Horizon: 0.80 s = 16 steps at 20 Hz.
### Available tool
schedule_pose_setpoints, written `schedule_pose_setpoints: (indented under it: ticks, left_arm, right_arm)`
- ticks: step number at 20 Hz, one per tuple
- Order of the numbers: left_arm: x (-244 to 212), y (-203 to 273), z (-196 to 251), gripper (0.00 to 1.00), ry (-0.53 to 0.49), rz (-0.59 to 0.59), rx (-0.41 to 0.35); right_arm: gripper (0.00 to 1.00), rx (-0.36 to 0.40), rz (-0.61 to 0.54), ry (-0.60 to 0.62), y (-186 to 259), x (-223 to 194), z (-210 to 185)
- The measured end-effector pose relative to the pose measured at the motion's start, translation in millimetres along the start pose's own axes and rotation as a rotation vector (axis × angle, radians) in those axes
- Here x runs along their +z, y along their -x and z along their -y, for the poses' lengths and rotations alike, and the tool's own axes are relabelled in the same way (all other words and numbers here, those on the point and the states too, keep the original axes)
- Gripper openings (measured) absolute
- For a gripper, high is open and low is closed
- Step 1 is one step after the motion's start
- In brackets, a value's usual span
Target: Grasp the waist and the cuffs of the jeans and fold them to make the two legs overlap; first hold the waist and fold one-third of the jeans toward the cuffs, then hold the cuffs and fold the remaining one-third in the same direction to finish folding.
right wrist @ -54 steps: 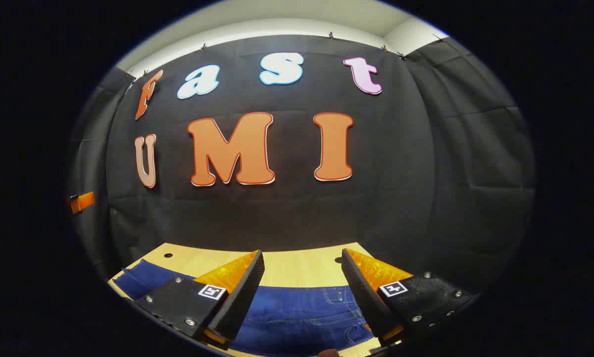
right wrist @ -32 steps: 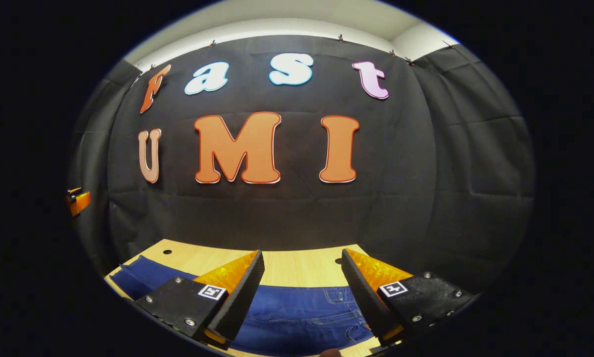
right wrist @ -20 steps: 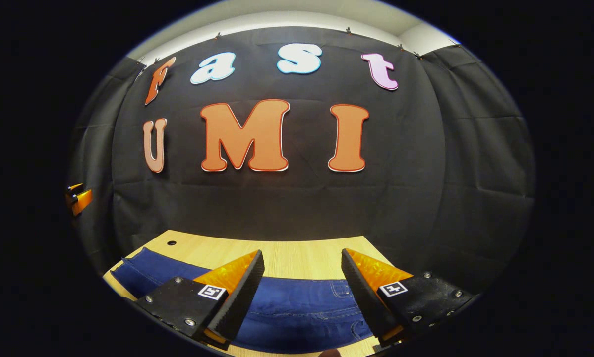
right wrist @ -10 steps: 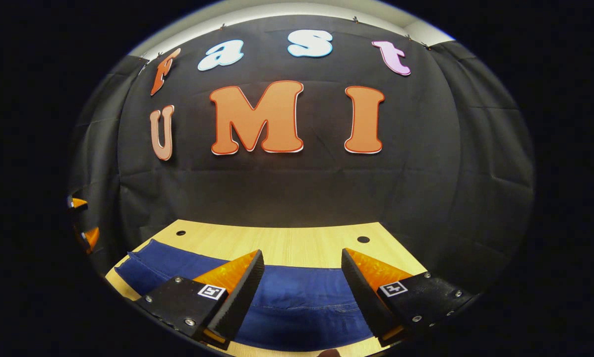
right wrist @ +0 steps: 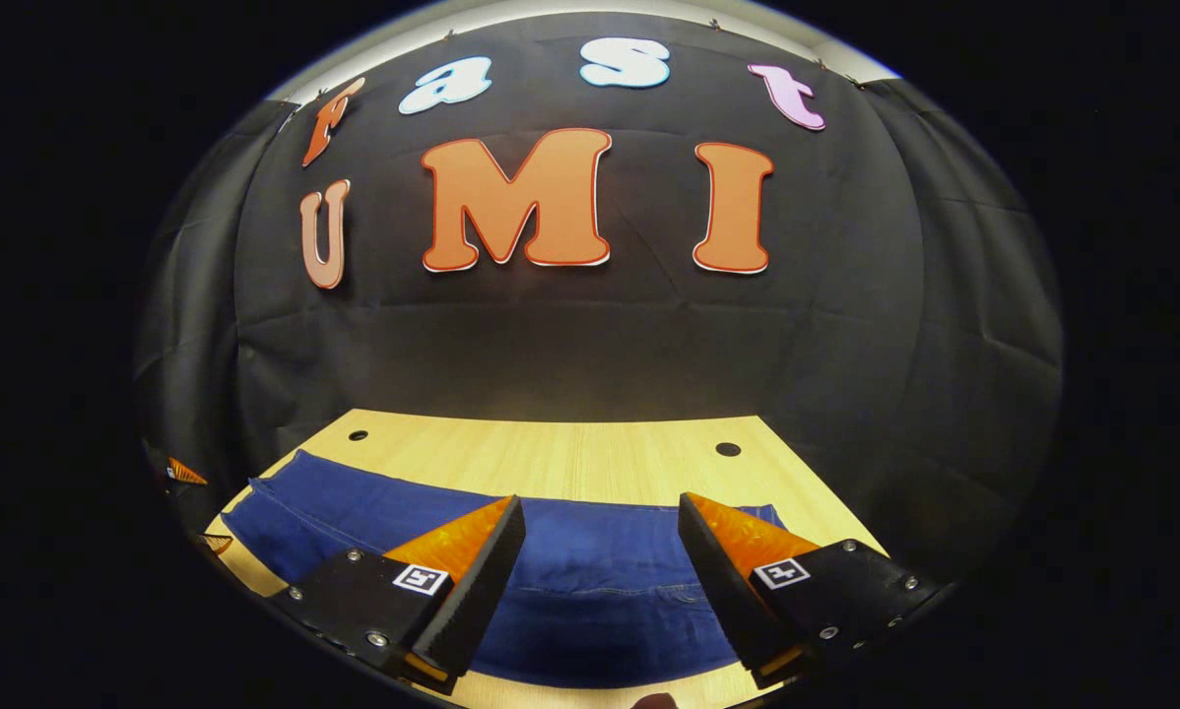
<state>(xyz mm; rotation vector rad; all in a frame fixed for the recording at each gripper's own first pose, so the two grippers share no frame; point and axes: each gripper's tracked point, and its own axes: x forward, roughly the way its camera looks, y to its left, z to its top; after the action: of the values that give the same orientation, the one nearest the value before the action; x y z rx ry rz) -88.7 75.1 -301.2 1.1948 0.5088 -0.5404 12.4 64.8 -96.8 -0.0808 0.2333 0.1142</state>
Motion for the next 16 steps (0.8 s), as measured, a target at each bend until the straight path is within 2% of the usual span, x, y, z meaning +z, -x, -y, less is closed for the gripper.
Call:
schedule_pose_setpoints:
  ticks: [4, 7, 12, 16]
  left_arm:
    - [-31.8, -13.9, 27.8, 0.99, -0.159, -0.057, -0.115]
    - [-45.5, -27.6, 38.0, 0.99, -0.231, -0.084, -0.196]
    - [-54.3, -46.8, 48.8, 0.99, -0.268, -0.122, -0.314]
    - [-64.8, -57.6, 52.4, 0.99, -0.282, -0.150, -0.324]
  right_arm:
    - [0.97, -0.029, -0.026, -0.011, -0.6, -8.9, 19.9]
    - [0.97, -0.062, -0.031, -0.032, -0.6, -13.2, 35.9]
    - [0.97, -0.096, -0.067, -0.055, -3.2, -22.9, 53.0]
    - [0.96, -0.107, -0.084, -0.051, -4.9, -27.0, 58.4]
